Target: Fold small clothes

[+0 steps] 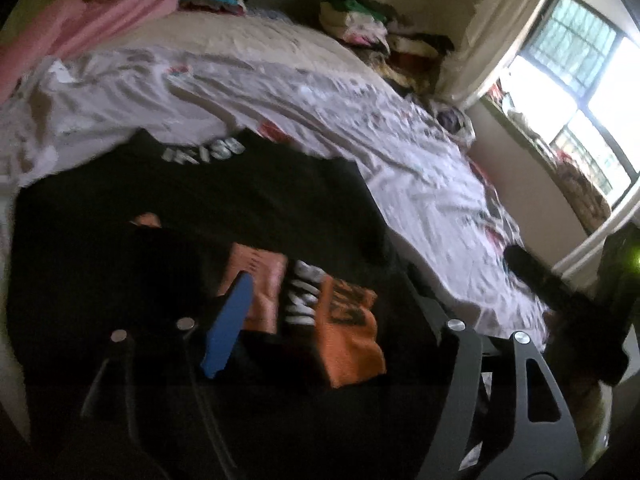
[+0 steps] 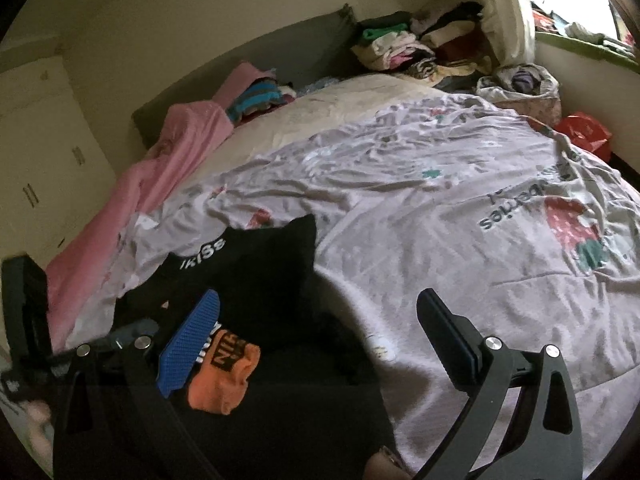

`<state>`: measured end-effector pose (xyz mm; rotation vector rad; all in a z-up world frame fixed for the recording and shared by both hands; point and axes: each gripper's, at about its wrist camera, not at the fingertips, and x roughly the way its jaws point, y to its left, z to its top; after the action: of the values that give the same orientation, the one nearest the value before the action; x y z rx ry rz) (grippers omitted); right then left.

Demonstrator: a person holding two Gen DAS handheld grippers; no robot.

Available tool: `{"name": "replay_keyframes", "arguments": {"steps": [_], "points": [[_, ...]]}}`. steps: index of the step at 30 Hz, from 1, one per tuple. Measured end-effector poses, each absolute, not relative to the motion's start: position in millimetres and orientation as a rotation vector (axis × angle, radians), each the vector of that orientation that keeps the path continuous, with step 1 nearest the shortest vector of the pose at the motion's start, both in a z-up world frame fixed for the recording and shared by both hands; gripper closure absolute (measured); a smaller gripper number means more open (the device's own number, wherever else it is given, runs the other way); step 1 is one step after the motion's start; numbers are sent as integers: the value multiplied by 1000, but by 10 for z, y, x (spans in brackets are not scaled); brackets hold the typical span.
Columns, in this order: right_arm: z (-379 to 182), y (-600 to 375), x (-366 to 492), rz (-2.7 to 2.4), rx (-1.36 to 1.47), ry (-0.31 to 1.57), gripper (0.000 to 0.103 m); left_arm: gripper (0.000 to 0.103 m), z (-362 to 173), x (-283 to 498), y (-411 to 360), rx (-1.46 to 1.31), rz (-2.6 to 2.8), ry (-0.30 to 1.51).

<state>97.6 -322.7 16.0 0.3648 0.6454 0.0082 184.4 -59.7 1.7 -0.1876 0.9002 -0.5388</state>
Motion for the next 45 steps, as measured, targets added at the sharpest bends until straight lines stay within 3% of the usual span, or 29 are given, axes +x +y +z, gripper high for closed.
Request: {"name": "replay_keyframes", "arguments": {"steps": [6,12,13,15,16,18,20,35,45], "points": [[-14,-2784,1172,135,286,748,5,28,124,2031,-210,-110,-267,822],[-355,-2377,1429,183,236,890,7,26,50,2184,249,-133,-108,784],[-414,-2339,1474,183,239,912,11,26,32,2203,368,-156,-83,781],[-486,-2271,1522,183,239,933,37,26,16,2192,531,-184,-63,772],[-522,-2234,1533,192,237,938,44,26,0,2199,632,-195,-45,767],[-545,-2178,1530,203,226,925,78,26,-18,2204,795,-222,-17,764],[-485,-2134,1490,224,208,881,88,26,-41,2213,970,-246,9,767],[622,-1743,1811,306,-126,604,90,26,-61,2153,1300,-301,59,750],[338,-1865,1928,248,-130,661,90,26,-116,2166,1017,-209,-7,774]]}}
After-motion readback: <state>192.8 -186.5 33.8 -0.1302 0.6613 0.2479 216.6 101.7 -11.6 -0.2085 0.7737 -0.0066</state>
